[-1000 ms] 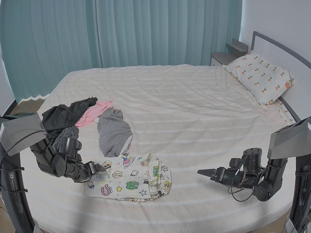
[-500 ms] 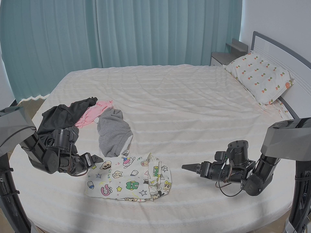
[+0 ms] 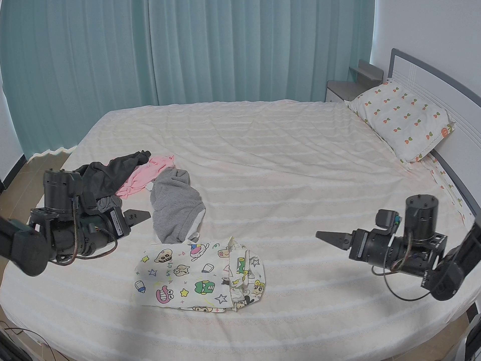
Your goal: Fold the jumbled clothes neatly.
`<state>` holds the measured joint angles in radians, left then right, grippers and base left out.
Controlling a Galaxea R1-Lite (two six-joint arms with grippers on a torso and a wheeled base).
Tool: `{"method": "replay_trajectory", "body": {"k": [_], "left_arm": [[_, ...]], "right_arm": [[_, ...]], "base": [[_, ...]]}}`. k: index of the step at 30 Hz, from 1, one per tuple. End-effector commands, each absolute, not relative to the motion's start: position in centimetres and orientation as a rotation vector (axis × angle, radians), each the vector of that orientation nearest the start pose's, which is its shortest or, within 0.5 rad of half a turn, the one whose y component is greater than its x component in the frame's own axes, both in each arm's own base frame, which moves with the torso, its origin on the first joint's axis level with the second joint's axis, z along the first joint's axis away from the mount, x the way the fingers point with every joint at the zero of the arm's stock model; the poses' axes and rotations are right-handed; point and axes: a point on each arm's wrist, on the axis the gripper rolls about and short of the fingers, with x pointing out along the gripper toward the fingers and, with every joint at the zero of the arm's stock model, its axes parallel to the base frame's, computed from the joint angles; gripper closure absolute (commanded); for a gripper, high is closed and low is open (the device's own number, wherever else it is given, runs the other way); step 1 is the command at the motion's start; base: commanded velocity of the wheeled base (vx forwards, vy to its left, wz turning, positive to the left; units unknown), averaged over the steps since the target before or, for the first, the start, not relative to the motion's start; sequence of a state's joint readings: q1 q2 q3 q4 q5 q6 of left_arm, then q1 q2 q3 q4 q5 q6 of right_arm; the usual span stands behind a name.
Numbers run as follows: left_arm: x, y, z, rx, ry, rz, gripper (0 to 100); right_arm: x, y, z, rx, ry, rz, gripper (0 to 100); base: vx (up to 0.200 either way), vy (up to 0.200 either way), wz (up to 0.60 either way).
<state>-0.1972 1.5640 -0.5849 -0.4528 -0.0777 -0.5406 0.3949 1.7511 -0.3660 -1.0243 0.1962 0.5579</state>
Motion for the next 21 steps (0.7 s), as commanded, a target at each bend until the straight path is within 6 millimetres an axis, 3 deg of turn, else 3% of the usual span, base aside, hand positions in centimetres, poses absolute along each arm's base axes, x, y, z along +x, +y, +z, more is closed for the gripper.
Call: {"method": "replay_trajectory", "body": {"k": [1, 2, 3, 4, 6, 10, 16, 21], "left_arm": [[10.5, -5.0, 22.0, -0.462, 0.256, -0.201, 0], [10.0, -4.8, 22.1, -0.461, 0.247, -0.201, 0], [7.8, -3.9, 22.5, -0.448, 0.215, -0.18, 0], [7.8, -3.9, 22.5, -0.448, 0.215, -0.18, 0], [5.5, -2.2, 22.4, -0.391, 0.168, -0.075, 0], [2.5, 0.0, 22.6, -0.418, 0.044, 0.062, 0], [-1.0, 1.1, 22.1, -0.365, -0.09, 0.255, 0], [-4.7, 0.7, 20.5, -0.304, -0.184, 0.469, 0]], "right_arm": [[12.3, 4.6, 18.1, 0.373, 0.215, 0.305, 0], [11.9, 4.4, 18.3, 0.366, 0.211, 0.301, 0], [9.6, 3.4, 18.6, 0.317, 0.206, 0.276, 0], [9.6, 3.4, 18.6, 0.317, 0.206, 0.276, 0], [6.0, 1.7, 18.8, 0.242, 0.196, 0.194, 0], [2.2, 0.2, 19.1, 0.203, 0.134, 0.064, 0], [-0.4, -0.2, 17.6, 0.107, 0.065, -0.076, 0], [-2.9, -0.2, 14.6, -0.041, -0.038, -0.094, 0]], "base": [[0.0, 0.0, 0.0], [0.0, 0.0, 0.0], [0.0, 0.0, 0.0], [0.0, 0.0, 0.0], [0.0, 0.0, 0.0], [0.0, 0.0, 0.0], [0.0, 0.0, 0.0], [0.0, 0.0, 0.0]]}}
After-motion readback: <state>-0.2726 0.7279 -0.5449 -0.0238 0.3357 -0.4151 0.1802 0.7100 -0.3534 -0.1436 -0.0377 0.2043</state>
